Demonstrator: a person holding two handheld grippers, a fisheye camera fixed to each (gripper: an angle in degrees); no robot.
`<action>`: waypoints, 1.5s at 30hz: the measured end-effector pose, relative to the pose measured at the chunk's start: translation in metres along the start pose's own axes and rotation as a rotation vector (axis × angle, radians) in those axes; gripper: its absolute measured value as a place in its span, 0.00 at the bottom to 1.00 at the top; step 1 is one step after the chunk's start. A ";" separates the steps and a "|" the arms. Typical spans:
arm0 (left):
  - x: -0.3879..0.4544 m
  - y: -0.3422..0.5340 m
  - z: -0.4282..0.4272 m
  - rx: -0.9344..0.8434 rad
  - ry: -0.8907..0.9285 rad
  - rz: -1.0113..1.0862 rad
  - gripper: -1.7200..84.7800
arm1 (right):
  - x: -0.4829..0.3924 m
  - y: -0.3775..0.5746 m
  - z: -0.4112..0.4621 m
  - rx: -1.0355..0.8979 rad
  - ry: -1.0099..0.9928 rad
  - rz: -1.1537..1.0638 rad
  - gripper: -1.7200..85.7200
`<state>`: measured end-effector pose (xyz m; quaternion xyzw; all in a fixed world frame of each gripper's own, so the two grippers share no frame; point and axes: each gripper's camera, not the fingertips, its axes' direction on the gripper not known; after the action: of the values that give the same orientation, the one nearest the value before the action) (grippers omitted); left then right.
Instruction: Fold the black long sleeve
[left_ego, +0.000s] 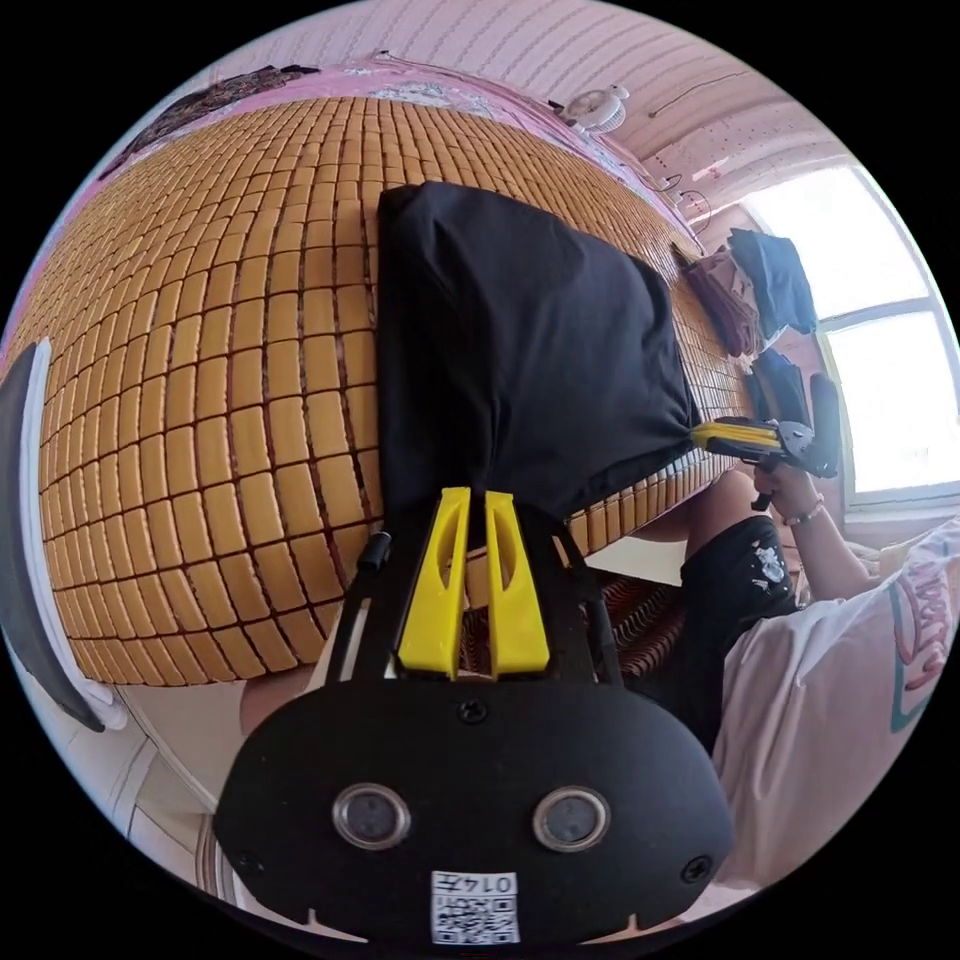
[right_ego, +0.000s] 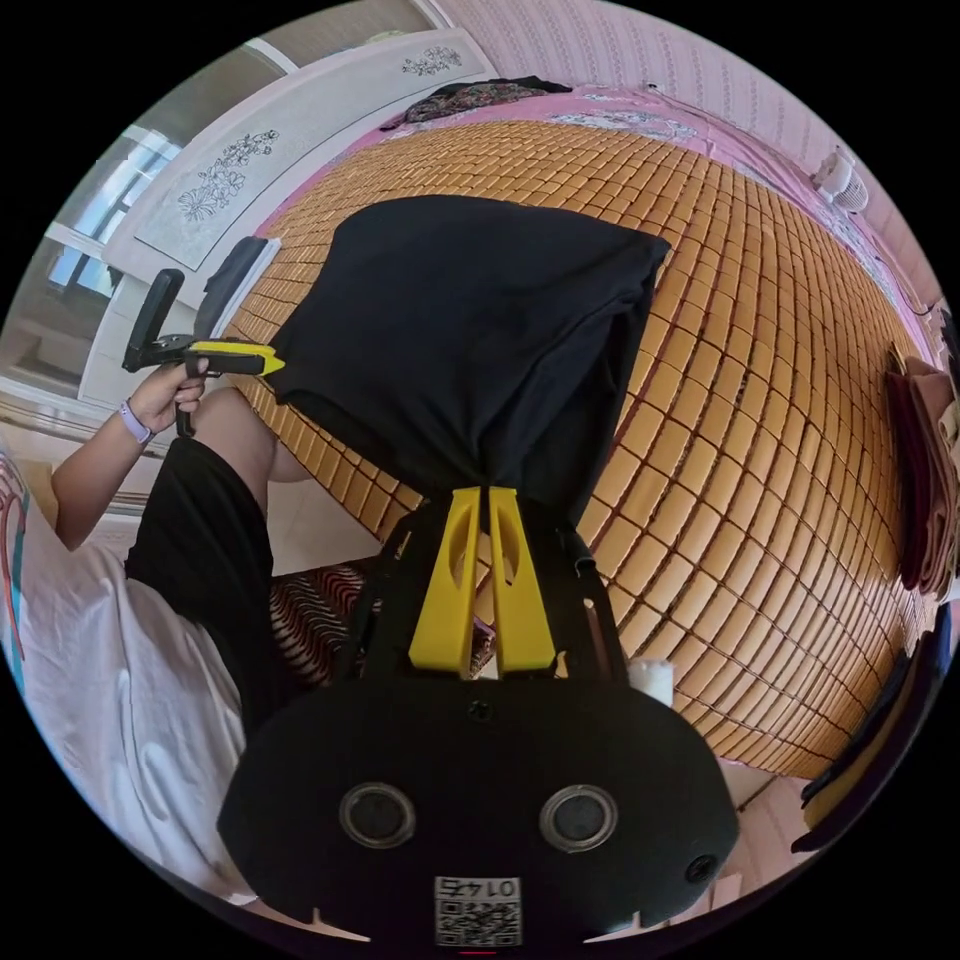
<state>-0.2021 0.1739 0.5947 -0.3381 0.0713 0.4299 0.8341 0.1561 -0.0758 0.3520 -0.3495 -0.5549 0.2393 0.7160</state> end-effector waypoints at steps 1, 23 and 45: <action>0.001 0.000 0.003 -0.003 0.005 0.011 0.05 | 0.000 -0.002 0.002 0.001 -0.007 0.005 0.03; 0.159 0.007 0.120 0.200 -0.191 0.492 0.01 | -0.075 -0.255 0.051 -0.247 0.259 -0.548 0.02; 0.153 0.062 0.150 0.363 -0.072 0.570 0.01 | 0.028 -0.202 -0.090 0.001 -0.028 -0.301 0.02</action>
<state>-0.1807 0.3957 0.6150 -0.1352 0.2087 0.6377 0.7291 0.2414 -0.2064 0.5118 -0.2585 -0.6108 0.1341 0.7363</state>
